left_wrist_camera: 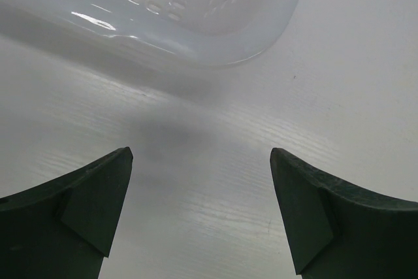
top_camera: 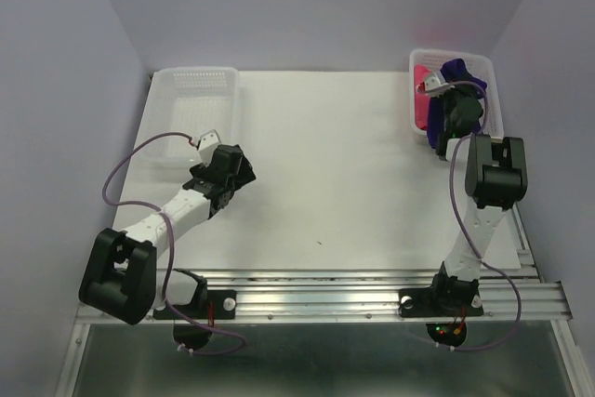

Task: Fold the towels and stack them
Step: Neatly place the folded towel into the bin

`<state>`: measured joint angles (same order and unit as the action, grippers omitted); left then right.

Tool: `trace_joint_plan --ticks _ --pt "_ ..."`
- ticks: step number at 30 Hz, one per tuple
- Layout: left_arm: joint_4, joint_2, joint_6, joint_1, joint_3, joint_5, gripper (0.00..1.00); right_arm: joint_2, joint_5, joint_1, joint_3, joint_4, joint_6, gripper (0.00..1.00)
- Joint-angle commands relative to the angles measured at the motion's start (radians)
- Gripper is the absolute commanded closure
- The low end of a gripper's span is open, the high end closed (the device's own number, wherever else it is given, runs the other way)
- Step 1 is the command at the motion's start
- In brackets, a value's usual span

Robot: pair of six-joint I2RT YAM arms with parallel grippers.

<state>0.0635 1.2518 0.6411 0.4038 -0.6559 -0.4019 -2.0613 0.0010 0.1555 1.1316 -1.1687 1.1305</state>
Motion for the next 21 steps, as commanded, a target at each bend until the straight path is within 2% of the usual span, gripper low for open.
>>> trace_joint_plan --ticks 1,13,17,21 --pt "-0.031 0.024 -0.004 -0.005 -0.051 -0.037 0.01 -0.049 0.028 -0.004 0.095 -0.146 -0.038 0.93" --pt "-0.054 0.083 0.000 -0.011 -0.067 -0.022 0.01 -0.158 0.067 -0.011 0.210 -0.129 -0.130 0.92" --pt "-0.054 0.098 -0.001 -0.013 -0.071 -0.022 0.01 -0.184 0.094 -0.020 0.240 -0.131 -0.106 0.92" --pt "-0.056 0.113 -0.001 -0.014 -0.076 -0.021 0.01 -0.189 0.097 -0.022 0.254 -0.120 -0.104 0.88"
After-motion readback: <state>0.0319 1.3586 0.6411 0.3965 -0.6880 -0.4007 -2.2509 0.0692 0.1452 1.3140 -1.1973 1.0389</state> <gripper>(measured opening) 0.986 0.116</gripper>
